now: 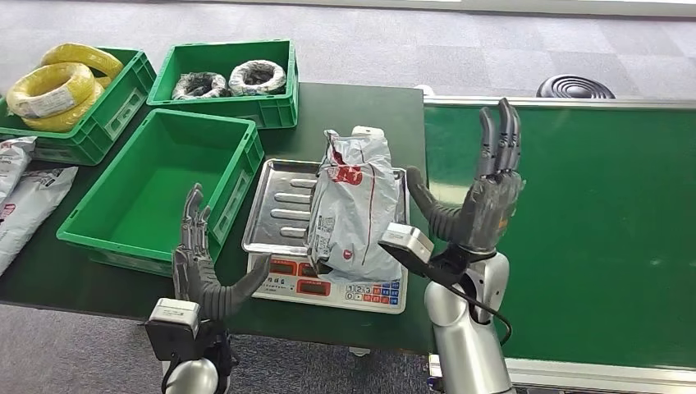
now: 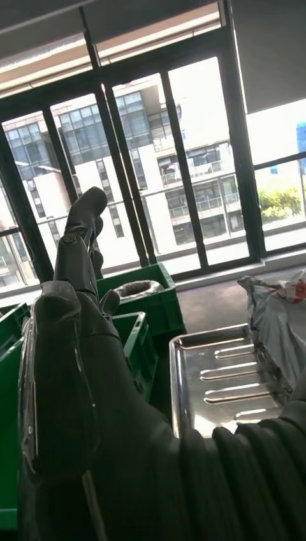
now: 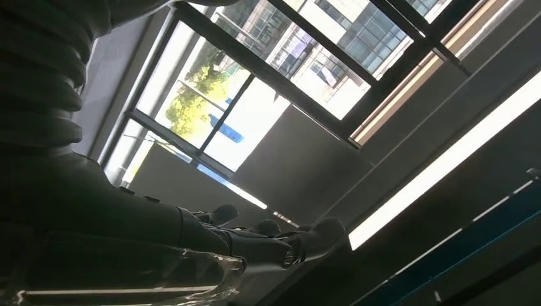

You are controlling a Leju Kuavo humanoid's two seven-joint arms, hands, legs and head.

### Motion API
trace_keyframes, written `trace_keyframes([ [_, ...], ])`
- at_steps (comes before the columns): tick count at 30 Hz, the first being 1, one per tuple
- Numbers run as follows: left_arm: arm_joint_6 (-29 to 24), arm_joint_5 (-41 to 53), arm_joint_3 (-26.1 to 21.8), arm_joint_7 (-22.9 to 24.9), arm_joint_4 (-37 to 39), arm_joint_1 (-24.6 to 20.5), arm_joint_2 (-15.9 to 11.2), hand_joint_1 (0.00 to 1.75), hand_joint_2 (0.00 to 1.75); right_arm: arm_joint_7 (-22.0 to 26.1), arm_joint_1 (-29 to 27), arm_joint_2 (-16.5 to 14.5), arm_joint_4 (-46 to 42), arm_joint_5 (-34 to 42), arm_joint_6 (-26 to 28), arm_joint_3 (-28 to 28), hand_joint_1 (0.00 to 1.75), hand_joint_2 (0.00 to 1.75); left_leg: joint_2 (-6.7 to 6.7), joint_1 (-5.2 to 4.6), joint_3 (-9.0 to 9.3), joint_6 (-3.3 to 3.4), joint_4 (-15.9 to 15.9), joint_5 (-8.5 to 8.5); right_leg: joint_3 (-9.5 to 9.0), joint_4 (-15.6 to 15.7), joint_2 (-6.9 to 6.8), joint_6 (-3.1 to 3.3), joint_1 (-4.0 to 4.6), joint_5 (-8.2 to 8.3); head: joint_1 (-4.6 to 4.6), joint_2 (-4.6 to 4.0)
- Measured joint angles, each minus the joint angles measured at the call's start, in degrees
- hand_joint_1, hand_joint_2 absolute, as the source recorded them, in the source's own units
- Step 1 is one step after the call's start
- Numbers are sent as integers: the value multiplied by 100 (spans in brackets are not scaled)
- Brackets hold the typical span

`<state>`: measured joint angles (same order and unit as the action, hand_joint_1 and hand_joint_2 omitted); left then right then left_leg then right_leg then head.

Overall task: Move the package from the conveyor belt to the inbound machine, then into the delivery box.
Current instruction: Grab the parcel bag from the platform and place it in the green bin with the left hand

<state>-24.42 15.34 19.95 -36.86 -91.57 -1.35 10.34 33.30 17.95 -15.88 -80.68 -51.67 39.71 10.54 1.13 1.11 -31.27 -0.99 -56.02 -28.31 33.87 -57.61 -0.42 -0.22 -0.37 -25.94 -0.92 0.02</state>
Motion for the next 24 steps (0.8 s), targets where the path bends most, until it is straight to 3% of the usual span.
trace_keyframes([
  [4, -90, 133, -31, 80, -240, -310, -57, 0, 175, 328, -674, 10, -554, 1540, -49, -15, 0, 175, -3, -1, 2, 0, -1, 1, -2, 1, -4, -1, -1, 1, 1, 0],
  [8, 21, 339, -1, 454, -388, -943, -63, 0, 175, 477, -1113, 103, -859, 2587, -430, 159, 0, 175, -3, -1, 5, 0, -2, 4, -4, 1, -4, 0, -1, 5, -1, 0],
  [13, 410, 943, 203, 1222, -367, -1993, -16, 0, 175, 634, -1348, 176, -1022, 3176, -1009, 227, 0, 175, -2, -1, 6, 0, -3, 9, -7, 1, -4, 1, -1, 6, 0, 0],
  [17, 821, 1406, 435, 1611, -161, -2536, 39, 0, 175, 645, -1432, 227, -1125, 3355, -1263, 205, 0, 175, -1, -1, 7, 1, -6, 8, -2, 1, -5, 1, -2, 6, -2, 0],
  [21, 1638, 2153, 856, 2027, 512, -3156, 187, 0, 175, 645, -1473, 246, -1307, 3763, -1757, 71, 0, 175, -14, -5, 2, 2, -8, 8, -3, 2, -17, 0, -5, 6, 1, 0],
  [24, 1870, 2410, 1145, 2079, 1133, -3480, 366, 0, 175, 646, -1521, 253, -1491, 4010, -2086, -58, 0, 175, -2, -10, 2, 4, -8, 6, -2, 2, -11, -2, -11, 8, -1, 0],
])
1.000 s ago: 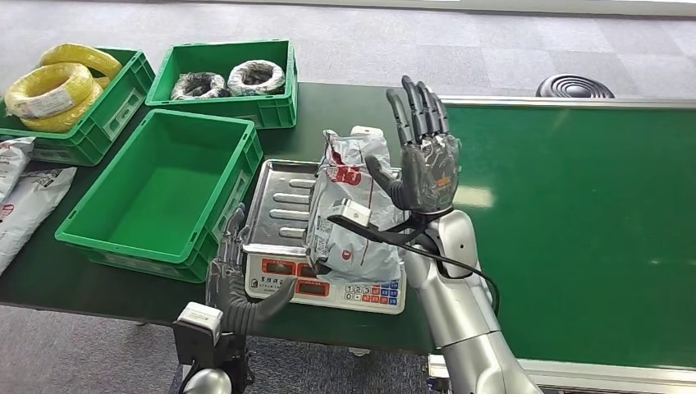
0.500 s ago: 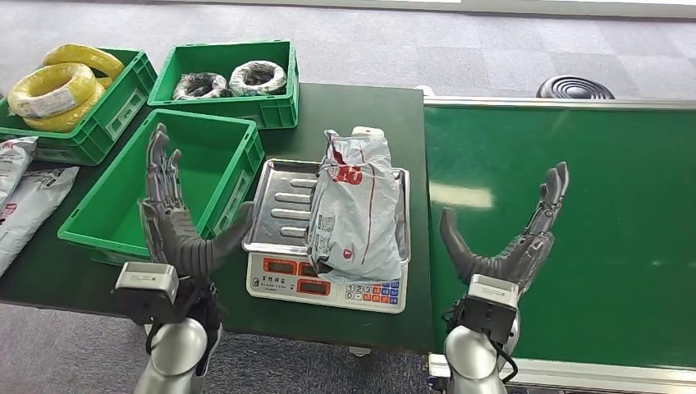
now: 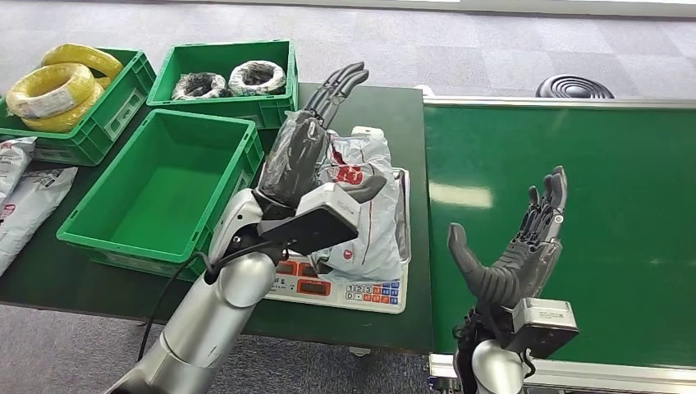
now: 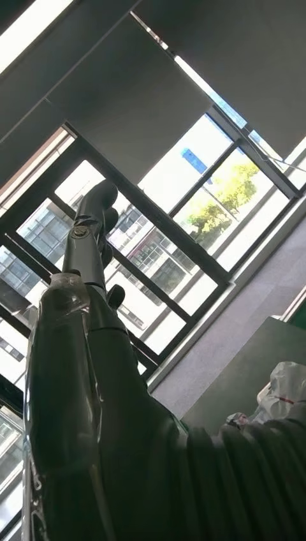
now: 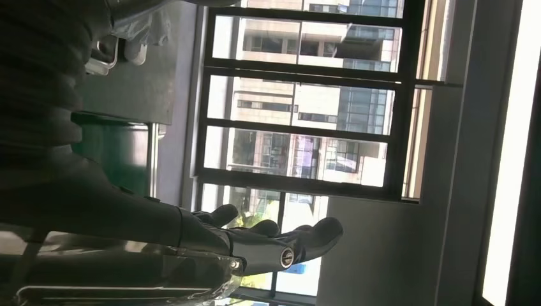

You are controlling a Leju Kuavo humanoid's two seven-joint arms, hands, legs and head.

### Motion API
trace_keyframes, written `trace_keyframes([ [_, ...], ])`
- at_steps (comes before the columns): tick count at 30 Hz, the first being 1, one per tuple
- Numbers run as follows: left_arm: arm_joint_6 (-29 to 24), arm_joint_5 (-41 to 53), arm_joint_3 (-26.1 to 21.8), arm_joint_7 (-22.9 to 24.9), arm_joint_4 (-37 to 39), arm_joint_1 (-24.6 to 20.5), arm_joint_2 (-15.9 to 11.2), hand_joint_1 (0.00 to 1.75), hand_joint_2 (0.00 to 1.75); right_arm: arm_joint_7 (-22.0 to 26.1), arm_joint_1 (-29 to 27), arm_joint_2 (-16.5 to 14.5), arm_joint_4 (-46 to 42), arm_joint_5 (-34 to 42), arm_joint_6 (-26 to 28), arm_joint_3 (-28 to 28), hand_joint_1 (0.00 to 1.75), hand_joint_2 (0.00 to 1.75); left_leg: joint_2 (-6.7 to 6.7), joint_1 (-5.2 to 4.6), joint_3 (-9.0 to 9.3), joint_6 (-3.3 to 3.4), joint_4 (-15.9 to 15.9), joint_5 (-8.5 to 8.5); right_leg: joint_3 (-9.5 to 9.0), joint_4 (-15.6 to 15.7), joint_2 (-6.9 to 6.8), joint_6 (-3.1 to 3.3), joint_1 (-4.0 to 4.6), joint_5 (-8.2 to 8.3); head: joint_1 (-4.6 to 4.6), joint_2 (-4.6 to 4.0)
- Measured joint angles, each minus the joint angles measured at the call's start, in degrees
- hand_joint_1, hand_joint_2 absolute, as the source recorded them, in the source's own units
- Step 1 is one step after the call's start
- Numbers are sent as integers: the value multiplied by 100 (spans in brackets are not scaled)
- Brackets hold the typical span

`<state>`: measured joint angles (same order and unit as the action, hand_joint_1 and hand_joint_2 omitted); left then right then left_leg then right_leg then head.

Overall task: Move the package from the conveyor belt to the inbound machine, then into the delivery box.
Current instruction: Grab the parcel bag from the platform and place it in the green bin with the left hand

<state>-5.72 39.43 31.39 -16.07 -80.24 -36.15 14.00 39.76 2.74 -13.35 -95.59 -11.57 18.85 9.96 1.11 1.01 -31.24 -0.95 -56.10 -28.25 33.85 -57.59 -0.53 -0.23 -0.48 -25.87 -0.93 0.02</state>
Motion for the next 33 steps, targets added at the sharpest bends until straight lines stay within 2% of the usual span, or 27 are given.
trace_keyframes([
  [5, 235, 411, 394, -62, 1239, -428, 230, 0, 175, 6, -160, 19, -404, 220, -385, -173, 0, 175, -10, 0, 0, 0, 0, 0, 1, 1, -4, 0, 0, 0, -1, 0],
  [8, 48, 548, 639, -216, 2188, -575, 404, 0, 175, 8, -300, 26, -623, 234, -484, -252, 0, 175, 0, 0, -2, 1, 0, -1, 1, 1, 1, 0, 0, 0, -1, 0],
  [12, -102, 555, 846, -275, 2968, -662, 524, 0, 175, 8, -407, 34, -782, 215, -509, -308, 0, 175, -1, 0, -2, 1, 1, -1, 2, 1, 2, 0, 0, 0, -2, 0],
  [24, -590, 392, 1808, 159, 4439, -724, 614, 0, 175, 8, -580, 26, -993, -43, -819, -349, 0, 175, -1, 0, -3, 1, 1, -1, 1, 1, 1, 0, 0, 0, -1, 0],
  [33, -729, 409, 2018, 223, 4874, -745, 620, 0, 175, 8, -614, 26, -1036, -67, -864, -361, 0, 175, -2, 0, -3, 1, 1, 0, 0, 1, 1, 0, 0, 0, -1, 0],
])
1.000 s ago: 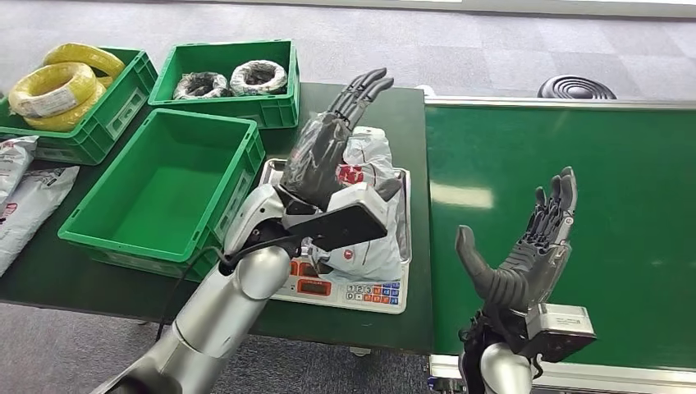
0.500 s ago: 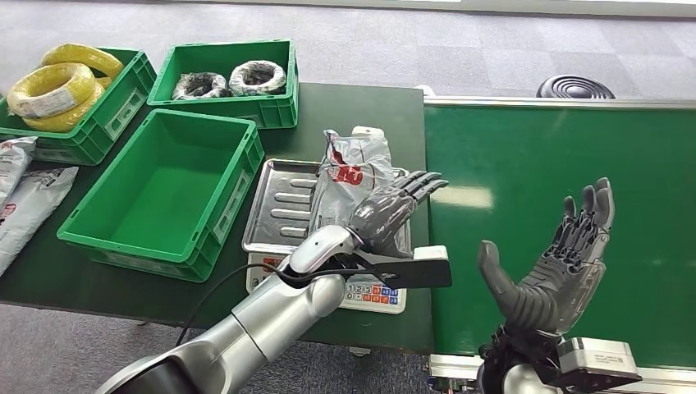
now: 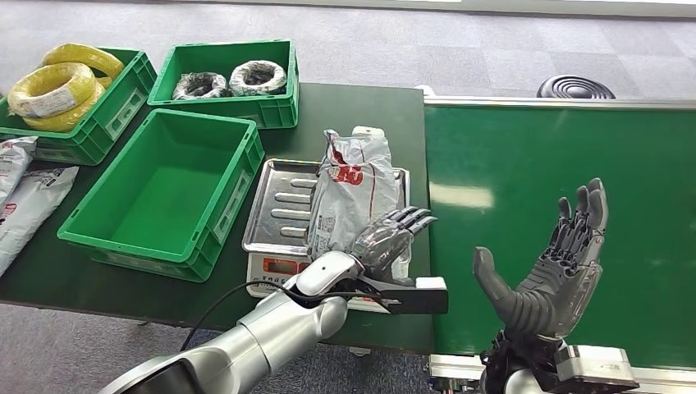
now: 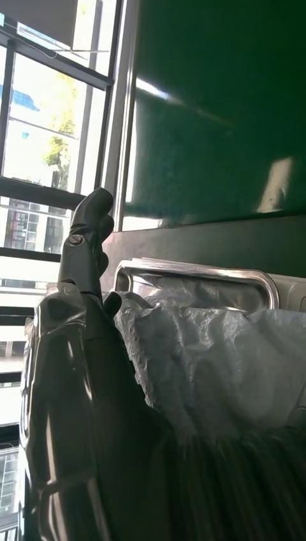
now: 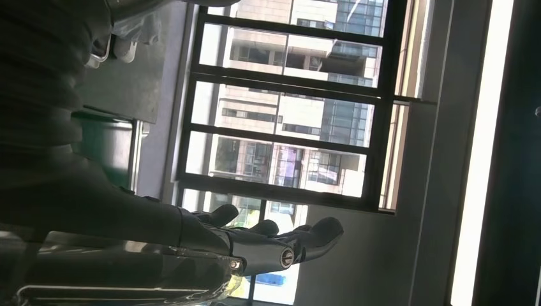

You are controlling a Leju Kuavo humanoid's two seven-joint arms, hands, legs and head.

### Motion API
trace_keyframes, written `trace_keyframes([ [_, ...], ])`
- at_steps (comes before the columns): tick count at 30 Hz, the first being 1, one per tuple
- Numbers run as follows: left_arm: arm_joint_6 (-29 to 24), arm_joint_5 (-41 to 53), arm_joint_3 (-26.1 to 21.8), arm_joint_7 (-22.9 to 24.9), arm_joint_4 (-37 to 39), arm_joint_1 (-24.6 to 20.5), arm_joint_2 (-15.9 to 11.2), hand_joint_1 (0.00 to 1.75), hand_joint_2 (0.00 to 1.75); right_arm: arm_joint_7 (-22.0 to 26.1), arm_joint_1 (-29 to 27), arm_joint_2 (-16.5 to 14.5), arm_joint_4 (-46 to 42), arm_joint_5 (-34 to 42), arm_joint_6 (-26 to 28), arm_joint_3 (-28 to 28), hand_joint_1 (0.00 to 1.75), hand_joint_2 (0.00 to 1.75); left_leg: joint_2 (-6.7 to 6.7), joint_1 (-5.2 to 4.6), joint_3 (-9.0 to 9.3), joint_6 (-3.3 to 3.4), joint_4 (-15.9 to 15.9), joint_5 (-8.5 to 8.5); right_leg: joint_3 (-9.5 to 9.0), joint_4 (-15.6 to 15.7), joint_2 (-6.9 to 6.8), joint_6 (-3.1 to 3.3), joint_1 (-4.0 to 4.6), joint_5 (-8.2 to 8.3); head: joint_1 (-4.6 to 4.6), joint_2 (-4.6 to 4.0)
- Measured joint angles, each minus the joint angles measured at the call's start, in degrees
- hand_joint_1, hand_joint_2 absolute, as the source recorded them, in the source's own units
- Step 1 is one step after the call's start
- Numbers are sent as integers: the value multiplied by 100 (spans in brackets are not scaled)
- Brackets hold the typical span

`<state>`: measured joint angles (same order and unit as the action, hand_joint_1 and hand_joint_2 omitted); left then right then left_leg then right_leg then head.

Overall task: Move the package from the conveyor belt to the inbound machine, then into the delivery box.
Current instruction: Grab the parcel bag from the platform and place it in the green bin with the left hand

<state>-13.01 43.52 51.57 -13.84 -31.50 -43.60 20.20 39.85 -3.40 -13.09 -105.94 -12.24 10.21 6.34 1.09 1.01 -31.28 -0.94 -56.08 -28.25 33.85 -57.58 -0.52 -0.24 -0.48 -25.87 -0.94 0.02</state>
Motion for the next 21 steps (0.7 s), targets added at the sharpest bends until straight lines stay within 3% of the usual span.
trace_keyframes([
  [14, -321, 193, -10, 197, 157, -178, 4, 0, 175, 0, -26, 0, 0, 26, 32, -22, 0, 175, 0, 0, 0, 0, 0, 0, 0, 0, -1, 0, 0, 0, 0, 0],
  [21, -275, -617, -982, -352, -372, -257, -11, 0, 175, 0, -50, 5, 2, 80, 163, -24, 0, 175, 0, 0, -2, 0, 0, 0, 0, -1, -1, 0, 0, 0, 1, 0],
])
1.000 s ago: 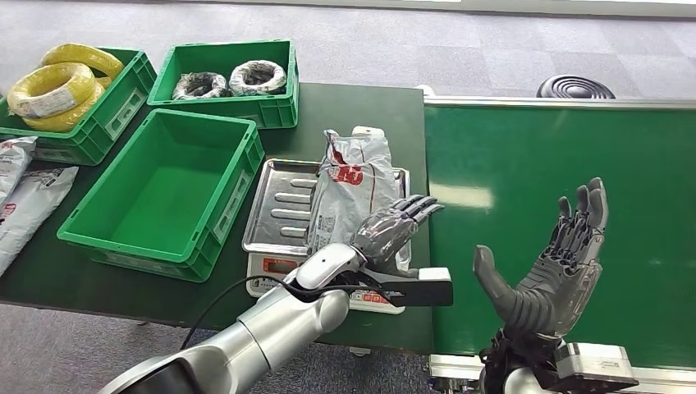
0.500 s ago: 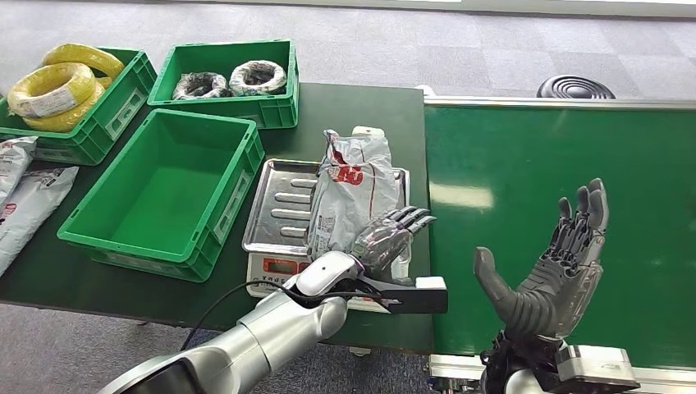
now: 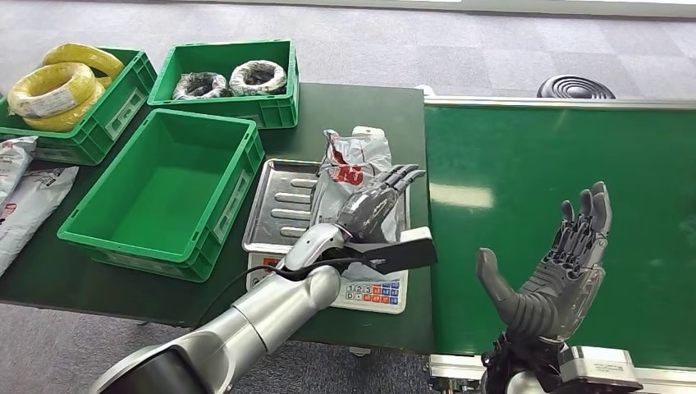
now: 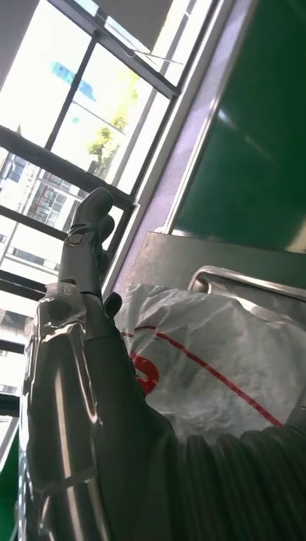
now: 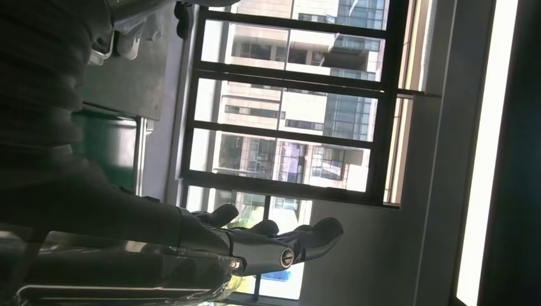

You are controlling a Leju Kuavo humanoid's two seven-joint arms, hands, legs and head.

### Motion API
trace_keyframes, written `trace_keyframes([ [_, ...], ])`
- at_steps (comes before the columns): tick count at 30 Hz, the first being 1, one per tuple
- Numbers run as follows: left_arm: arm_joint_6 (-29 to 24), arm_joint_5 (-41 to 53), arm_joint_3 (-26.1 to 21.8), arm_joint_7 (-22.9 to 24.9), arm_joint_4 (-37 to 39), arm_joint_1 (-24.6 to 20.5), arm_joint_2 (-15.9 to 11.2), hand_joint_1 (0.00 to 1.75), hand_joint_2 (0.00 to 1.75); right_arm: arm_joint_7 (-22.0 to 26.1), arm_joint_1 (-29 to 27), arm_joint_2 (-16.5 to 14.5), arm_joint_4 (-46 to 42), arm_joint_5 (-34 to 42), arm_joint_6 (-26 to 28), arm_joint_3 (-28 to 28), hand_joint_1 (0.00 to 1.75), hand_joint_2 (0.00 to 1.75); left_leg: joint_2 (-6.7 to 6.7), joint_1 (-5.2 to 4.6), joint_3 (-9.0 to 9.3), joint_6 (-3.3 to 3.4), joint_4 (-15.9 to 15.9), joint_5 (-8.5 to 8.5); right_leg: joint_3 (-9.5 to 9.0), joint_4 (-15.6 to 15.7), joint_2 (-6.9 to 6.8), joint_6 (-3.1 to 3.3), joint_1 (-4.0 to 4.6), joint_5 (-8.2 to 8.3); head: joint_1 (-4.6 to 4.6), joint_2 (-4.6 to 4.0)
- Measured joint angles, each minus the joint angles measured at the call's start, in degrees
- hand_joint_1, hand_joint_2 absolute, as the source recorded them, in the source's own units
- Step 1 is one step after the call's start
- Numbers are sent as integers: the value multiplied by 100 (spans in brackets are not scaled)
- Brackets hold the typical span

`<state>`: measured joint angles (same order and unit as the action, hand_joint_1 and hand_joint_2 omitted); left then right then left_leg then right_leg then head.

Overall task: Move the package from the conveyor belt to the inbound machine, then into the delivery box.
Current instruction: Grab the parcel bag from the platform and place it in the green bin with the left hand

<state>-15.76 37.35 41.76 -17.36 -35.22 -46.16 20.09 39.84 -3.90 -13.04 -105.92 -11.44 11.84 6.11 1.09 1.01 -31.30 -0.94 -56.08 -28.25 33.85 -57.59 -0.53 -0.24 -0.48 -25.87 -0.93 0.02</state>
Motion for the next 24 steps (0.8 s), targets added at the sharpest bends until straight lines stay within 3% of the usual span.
trace_keyframes([
  [4, 28, -47, -639, 48, -347, -164, -67, 0, 175, 0, -16, 34, 5, 75, 167, 17, 0, 175, -2, 0, 0, 0, 0, 0, 0, 0, 0, 0, 0, 0, -1, 0],
  [8, -52, 573, -905, 450, -344, -395, -112, 0, 175, 0, -13, 77, 18, 101, 243, 75, 0, 175, -4, 0, -1, 0, 0, 1, 0, 0, -1, 0, 0, 0, -1, 0],
  [17, 166, 1808, -773, 1087, 464, -614, -49, 0, 175, 0, -2, 137, 44, 101, 271, 155, 0, 175, -3, 0, -2, 0, 0, 0, 1, 0, -1, 0, 0, 0, -1, 0],
  [24, 255, 1962, -414, 1238, 902, -473, 0, 0, 175, 0, -2, 167, 44, 107, 274, 199, 0, 175, -4, 0, -2, 0, 0, 0, 1, 0, -1, 0, 0, 0, -1, 0],
])
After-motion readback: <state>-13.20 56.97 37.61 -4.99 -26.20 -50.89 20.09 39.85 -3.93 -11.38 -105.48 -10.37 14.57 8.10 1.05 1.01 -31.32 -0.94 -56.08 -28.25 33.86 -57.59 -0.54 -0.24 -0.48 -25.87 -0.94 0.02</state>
